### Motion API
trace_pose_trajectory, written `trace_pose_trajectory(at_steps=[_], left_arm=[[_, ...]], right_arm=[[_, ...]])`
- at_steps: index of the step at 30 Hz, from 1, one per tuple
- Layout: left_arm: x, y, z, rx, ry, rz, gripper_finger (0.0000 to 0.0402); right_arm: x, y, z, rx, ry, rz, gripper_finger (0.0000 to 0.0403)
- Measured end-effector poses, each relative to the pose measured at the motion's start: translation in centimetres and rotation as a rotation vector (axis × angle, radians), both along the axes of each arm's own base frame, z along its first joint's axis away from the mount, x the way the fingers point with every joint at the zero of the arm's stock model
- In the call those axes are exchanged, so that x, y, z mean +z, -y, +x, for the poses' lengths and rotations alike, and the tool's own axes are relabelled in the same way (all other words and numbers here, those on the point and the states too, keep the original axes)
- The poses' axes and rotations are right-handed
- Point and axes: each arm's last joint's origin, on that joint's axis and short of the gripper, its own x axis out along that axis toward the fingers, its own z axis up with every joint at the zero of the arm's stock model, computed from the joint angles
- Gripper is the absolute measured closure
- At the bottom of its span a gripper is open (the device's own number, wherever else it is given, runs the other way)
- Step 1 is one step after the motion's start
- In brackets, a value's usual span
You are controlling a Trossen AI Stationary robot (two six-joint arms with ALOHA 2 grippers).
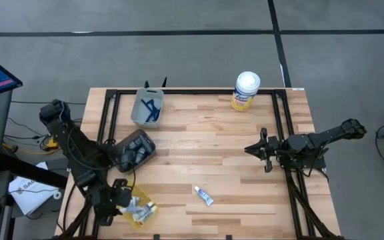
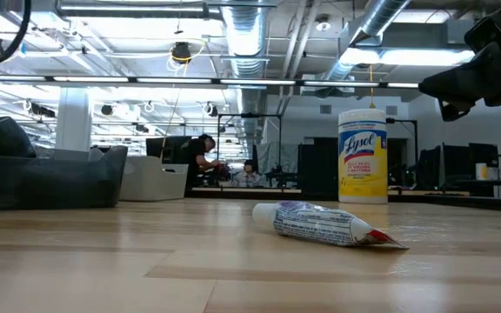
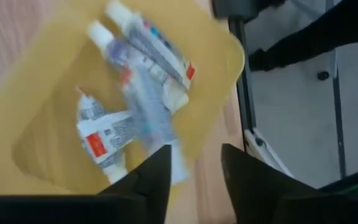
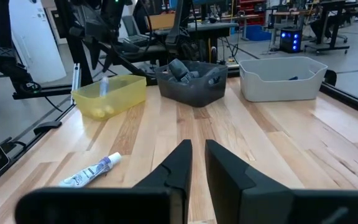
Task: Pick & Place Travel size toiletries
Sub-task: Put the toothpaste into the yellow bin
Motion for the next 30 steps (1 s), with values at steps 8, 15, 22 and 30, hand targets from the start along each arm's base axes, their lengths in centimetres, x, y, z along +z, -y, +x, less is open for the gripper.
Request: trace_pose_trajectory(at_steps=[8,15,22,30], left_arm=[[0.1,-0.6,0.9,0.158,0.033,-0.002,0.0202],[2.5,-1.8,3.9,0.223,0.369,-0.035,0.0207],[3.6,-5.6,10.5,0.237,0.730,0.152,0.0211],[0.3,-10.5,17.8,0.096,0.820,0.089,0.0211]], right_arm=[[0.0,0.0,0.0,0.000,0.000,0.000,0.0363],[0.0,0.0,0.0,0.000,0.000,0.000,0.0362],[0.0,0.0,0.0,0.000,-0.001,0.000,0.0364],[0.0,0.0,0.0,0.000,0.000,0.000,0.0364]])
